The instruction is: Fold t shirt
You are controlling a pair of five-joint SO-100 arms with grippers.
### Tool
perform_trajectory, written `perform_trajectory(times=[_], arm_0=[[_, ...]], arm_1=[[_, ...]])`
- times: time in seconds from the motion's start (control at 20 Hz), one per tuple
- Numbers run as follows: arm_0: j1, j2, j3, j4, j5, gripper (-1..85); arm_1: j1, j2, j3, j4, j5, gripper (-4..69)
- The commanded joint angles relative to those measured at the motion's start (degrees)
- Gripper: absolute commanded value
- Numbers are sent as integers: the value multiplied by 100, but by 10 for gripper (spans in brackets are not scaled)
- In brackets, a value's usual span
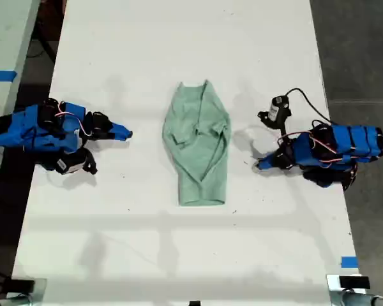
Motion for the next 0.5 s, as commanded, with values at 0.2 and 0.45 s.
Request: perform_trajectory(times=[0.2, 0.45], arm_0=[[26, -1143, -448, -167, -1477, -2], [589, -3973, -2215, -369, -1960, -2]], arm_1=[[431, 79, -220, -378, 3718, 2], [105, -1266, -1107, -729, 3973, 3]])
